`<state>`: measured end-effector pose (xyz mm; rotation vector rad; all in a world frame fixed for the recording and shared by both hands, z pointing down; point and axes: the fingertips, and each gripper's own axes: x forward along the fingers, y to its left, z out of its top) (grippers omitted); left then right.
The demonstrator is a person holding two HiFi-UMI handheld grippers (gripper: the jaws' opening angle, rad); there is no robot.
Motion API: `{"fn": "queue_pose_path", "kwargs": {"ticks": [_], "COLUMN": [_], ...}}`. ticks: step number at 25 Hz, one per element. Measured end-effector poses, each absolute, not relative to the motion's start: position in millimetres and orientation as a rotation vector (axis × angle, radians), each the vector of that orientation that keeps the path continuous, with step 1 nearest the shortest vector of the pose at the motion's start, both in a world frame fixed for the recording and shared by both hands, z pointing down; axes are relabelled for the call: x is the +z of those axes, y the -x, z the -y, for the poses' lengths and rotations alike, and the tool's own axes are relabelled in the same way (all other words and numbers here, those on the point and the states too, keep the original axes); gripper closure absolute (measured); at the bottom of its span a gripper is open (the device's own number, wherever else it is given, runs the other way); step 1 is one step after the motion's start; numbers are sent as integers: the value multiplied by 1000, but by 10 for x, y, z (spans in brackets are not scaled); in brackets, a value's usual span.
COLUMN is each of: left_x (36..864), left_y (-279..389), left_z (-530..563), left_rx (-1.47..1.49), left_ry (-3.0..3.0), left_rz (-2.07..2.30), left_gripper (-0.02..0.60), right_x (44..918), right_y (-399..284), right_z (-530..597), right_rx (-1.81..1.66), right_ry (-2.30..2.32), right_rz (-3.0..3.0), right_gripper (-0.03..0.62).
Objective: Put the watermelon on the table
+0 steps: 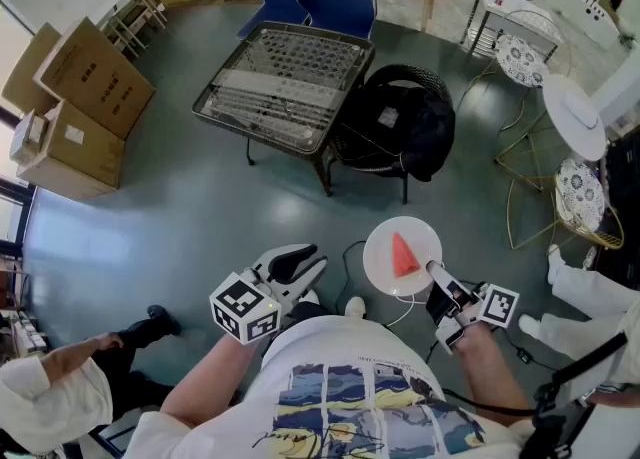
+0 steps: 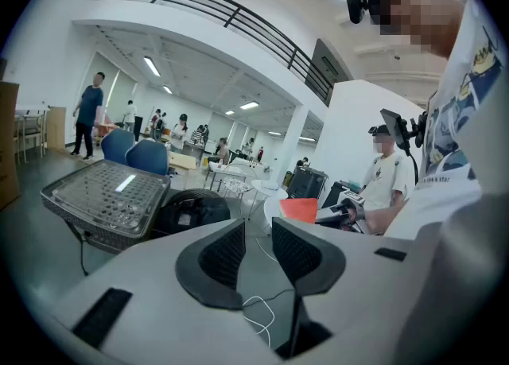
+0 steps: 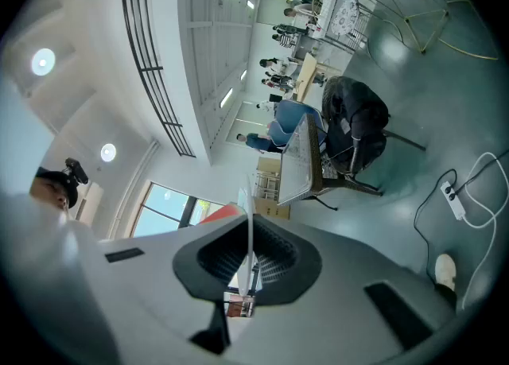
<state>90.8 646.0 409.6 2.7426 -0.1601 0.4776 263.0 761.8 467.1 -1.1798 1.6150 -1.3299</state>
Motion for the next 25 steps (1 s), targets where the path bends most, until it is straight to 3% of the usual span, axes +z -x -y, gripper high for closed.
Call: {"fn": "queue_pose_path", "kwargs": {"ticks": [13, 25], "left_x": [4104, 4079], "left_y": [-680, -102], "left_z": [-6275, -4973], "left_rx": [432, 350], "left_ry": [-2701, -2680], "left_rz": [235, 319], "left_gripper": [468, 468], "right_x": [4754, 4718], "right_y": [-2482, -1998], "right_z": [-7385, -5910], "right_rx": [-1370, -1429], "right_ry": [1133, 1118], "right_rz": [-1632, -1663], "right_gripper": [576, 576]}}
